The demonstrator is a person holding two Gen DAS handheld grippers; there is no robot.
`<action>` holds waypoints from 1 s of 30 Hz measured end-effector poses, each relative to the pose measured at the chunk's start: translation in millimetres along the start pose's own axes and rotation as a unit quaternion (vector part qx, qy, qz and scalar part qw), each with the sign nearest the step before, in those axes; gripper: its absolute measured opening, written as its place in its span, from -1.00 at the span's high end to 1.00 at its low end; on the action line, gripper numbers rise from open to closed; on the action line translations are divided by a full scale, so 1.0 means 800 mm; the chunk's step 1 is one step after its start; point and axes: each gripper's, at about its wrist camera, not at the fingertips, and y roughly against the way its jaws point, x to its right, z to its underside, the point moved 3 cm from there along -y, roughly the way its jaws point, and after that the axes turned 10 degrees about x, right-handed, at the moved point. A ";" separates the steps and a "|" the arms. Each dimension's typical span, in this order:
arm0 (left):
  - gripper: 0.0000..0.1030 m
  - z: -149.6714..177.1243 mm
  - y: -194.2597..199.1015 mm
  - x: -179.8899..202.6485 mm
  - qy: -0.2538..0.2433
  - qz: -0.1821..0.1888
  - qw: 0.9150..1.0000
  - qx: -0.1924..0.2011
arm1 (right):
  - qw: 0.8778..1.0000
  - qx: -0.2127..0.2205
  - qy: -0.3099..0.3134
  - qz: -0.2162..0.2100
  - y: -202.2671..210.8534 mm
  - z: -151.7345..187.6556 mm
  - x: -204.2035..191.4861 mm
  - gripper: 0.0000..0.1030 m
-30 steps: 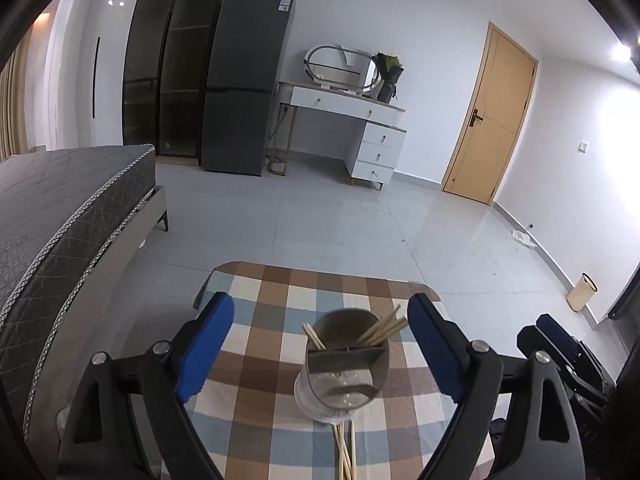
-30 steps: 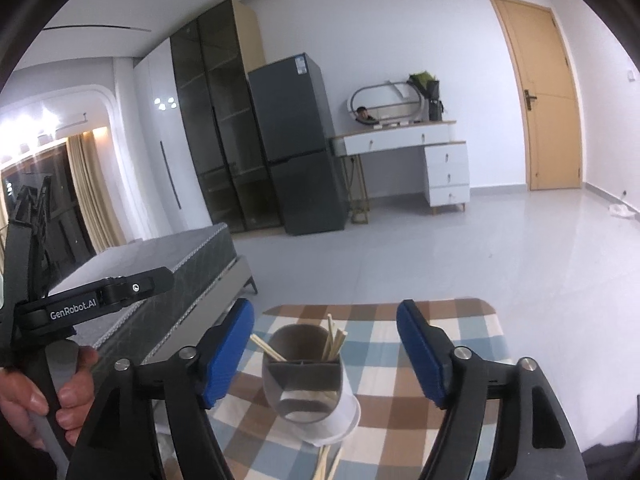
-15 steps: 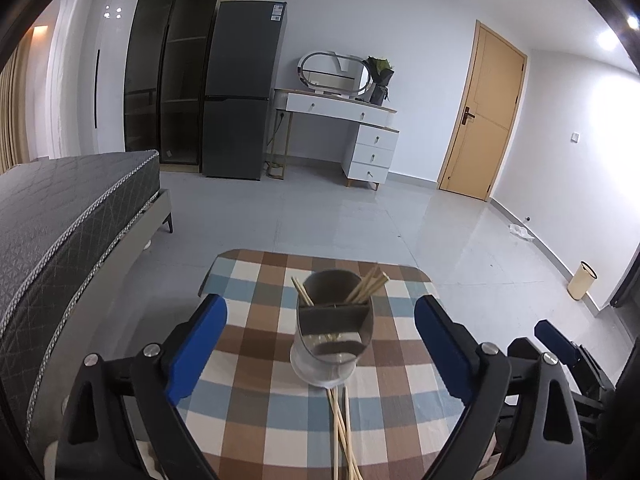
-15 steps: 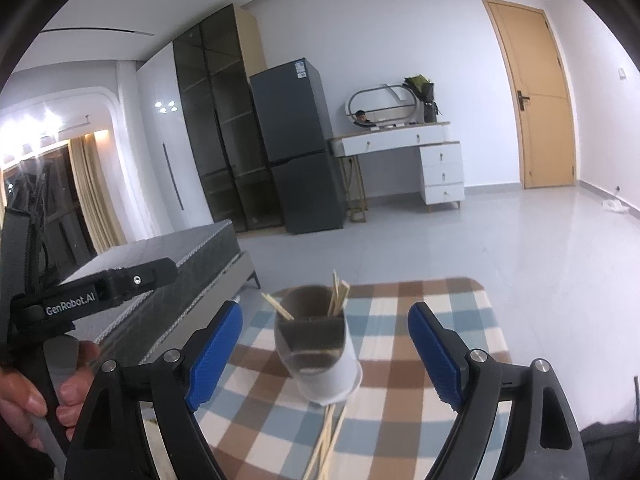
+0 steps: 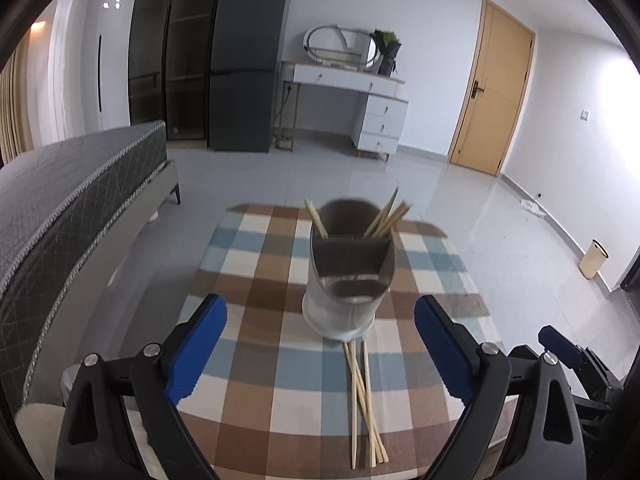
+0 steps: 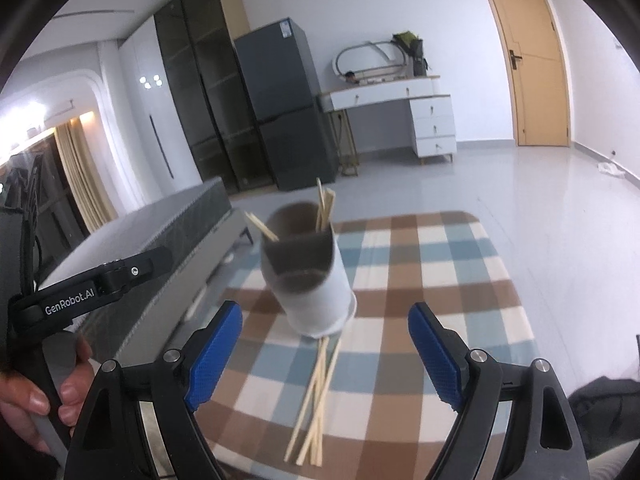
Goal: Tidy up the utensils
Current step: 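Raise both open tools away from the holder, then lower both open tools down to the remaining chopsticks beside the holder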
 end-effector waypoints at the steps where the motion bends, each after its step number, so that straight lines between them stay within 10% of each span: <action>1: -0.79 0.004 -0.002 0.000 0.001 -0.001 1.000 -0.004 | 1.000 -0.009 -0.001 0.002 -0.004 0.006 0.002 -0.66; 13: -0.79 0.058 -0.071 -0.030 0.021 -0.036 0.996 -0.073 | 0.993 -0.115 -0.039 0.016 -0.061 0.055 0.023 -0.60; 30: -0.79 0.077 -0.128 -0.071 0.108 -0.068 0.976 -0.176 | 0.968 -0.240 -0.074 0.021 -0.205 0.106 0.040 0.18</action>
